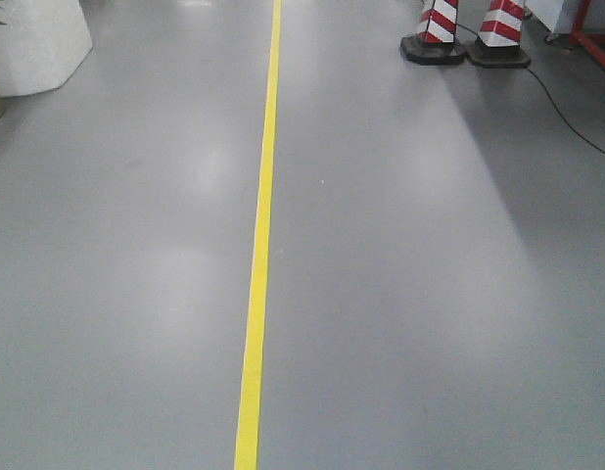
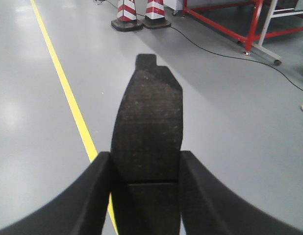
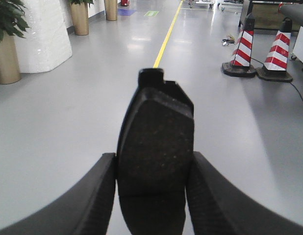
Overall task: Move and align brake pads A on conveyor
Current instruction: 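Drive along the yellow floor line holding a pad in each gripper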
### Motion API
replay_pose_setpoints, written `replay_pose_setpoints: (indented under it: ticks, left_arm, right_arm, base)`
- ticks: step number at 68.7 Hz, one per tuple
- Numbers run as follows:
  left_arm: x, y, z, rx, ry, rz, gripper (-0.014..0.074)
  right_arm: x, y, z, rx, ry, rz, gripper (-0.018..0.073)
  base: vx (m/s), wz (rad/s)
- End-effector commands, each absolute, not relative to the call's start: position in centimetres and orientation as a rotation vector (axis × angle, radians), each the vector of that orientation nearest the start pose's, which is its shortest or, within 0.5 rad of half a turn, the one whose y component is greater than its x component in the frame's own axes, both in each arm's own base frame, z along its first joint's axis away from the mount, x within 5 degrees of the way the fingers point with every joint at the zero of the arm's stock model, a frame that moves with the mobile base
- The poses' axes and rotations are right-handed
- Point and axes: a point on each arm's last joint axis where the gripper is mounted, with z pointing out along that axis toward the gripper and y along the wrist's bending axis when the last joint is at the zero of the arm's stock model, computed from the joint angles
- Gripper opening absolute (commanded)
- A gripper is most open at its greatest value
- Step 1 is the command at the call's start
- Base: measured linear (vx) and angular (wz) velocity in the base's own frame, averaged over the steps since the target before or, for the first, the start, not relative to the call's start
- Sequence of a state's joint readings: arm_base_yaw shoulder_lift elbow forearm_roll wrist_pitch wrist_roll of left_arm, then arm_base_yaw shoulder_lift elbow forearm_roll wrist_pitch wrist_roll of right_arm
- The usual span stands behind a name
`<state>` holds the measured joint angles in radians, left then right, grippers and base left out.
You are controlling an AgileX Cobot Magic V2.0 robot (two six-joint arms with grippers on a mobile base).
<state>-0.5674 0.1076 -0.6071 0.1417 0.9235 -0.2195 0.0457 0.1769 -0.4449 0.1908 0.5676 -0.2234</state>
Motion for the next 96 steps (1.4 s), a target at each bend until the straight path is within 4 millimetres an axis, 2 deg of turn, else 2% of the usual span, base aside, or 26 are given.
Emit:
replay_pose_setpoints:
  ticks: [1, 96]
  left_arm:
    - [1.26, 0.35, 33.42, 0.330, 1.787, -0.393, -0.0006]
    - [1.27, 0.36, 33.43, 0.330, 1.786, -0.393, -0.0006]
  right_arm:
    - [4.49, 0.98, 31.80, -0.147, 1.647, 0.061, -0.0006]
    - [4.49, 0.98, 31.79, -0.147, 1.648, 0.062, -0.0006]
  base:
    - [0.78, 0.00]
    - [0.81, -0.03]
